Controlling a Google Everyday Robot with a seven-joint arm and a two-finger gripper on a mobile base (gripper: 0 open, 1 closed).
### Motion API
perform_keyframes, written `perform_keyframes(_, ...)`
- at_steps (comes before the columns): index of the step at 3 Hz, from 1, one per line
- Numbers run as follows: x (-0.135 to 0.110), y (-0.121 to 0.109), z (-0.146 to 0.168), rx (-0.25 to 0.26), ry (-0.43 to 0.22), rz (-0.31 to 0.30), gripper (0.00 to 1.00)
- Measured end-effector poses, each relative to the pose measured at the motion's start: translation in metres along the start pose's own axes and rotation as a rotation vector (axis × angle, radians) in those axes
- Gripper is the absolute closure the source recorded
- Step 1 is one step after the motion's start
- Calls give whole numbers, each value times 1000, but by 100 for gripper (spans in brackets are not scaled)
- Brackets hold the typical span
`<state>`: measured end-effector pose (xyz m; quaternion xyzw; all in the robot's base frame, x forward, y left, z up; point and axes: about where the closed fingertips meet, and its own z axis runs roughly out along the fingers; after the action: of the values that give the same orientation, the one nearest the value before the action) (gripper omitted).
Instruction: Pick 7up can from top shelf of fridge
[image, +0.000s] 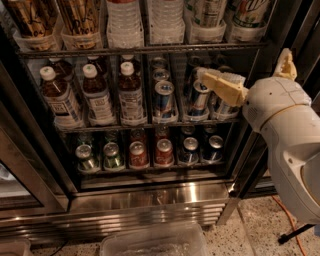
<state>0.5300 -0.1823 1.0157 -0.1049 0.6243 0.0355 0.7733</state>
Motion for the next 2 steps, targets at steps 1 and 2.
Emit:
perform_keyframes(1,-6,-3,-2,19,-14,-10,0)
perform_keyframes(2,-13,-5,-5,35,-37,9,0)
